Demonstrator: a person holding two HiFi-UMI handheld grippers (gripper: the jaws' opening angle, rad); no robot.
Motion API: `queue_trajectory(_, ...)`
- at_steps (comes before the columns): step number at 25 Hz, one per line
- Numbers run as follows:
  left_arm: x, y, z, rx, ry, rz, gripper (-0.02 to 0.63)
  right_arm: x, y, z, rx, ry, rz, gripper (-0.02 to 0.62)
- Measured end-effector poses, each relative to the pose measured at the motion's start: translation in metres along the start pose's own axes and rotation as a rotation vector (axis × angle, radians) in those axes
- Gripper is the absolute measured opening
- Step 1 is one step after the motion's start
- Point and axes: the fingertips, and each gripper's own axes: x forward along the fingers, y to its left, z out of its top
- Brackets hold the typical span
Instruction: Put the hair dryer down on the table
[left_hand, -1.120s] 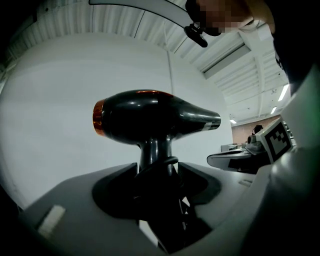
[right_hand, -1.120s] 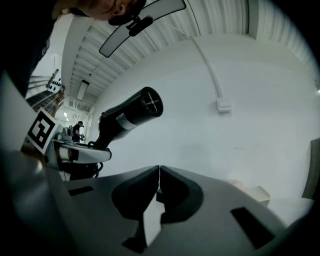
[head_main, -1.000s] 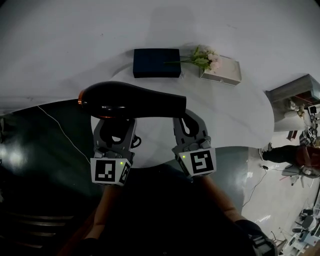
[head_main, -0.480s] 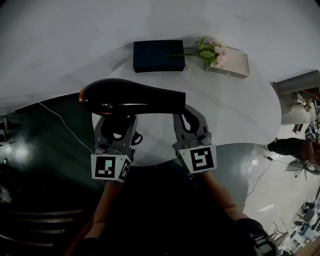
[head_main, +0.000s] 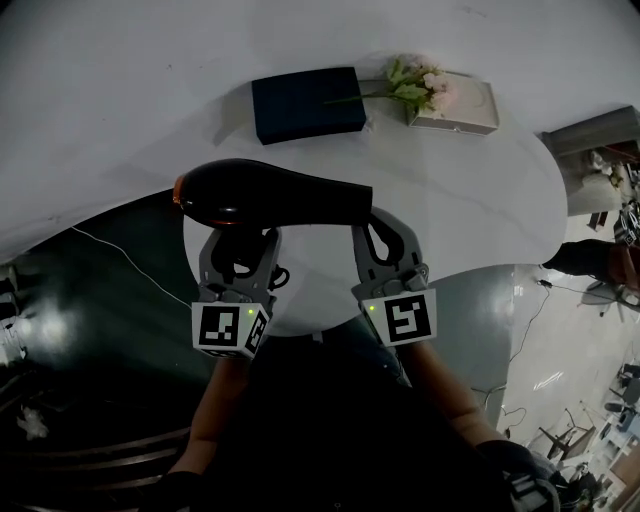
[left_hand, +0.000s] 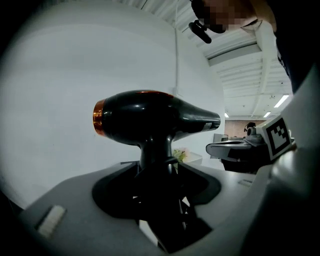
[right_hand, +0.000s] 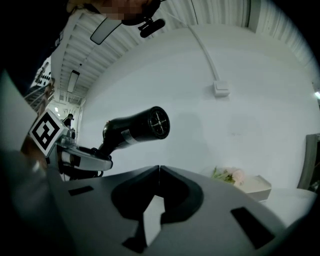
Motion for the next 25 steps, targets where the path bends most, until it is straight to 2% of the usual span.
queue_trajectory(6, 0.014, 0.010, -0.027, -0.014, 0.055, -0.047, 0.262, 0.003, -0.001, -0.021, 0.012, 0.043, -0.059, 0.012)
queue_trajectory(13, 0.027, 0.015, -0.055, -0.023, 0.125, -0.084, 0.262, 0.001, 0.004, -0.039, 0.009, 0.091, -0.089, 0.012)
queue_trajectory(25, 0.047, 0.017, -0.098, -0.078, 0.275, -0.088, 0.262, -0.005, 0.000, -0.056, 0.017, 0.130, -0.126, 0.012)
